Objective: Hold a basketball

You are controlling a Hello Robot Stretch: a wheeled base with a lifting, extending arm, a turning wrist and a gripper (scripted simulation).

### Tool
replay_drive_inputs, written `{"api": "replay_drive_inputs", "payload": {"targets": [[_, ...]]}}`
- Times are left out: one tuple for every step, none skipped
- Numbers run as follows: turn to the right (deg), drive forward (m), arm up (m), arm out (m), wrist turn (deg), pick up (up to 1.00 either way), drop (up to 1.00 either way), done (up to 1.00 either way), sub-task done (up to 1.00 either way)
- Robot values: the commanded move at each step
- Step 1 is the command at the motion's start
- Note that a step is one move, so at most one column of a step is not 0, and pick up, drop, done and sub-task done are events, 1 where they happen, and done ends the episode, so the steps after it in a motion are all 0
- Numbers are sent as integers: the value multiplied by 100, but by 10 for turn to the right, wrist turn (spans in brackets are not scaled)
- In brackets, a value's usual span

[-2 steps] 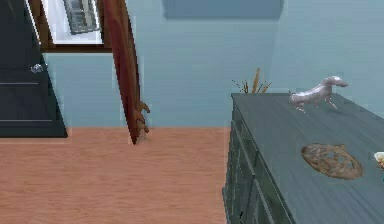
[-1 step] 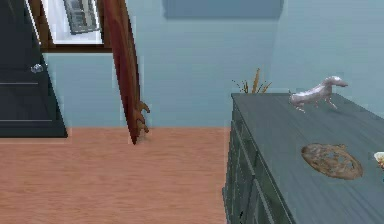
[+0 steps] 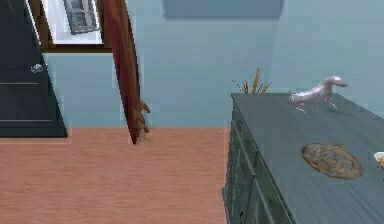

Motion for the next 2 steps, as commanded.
{"api": "replay_drive_inputs", "payload": {"targets": [[0, 0, 0, 0, 0, 100, 0, 0, 0], [0, 0, 0, 0, 0, 0, 0, 100, 0]]}}
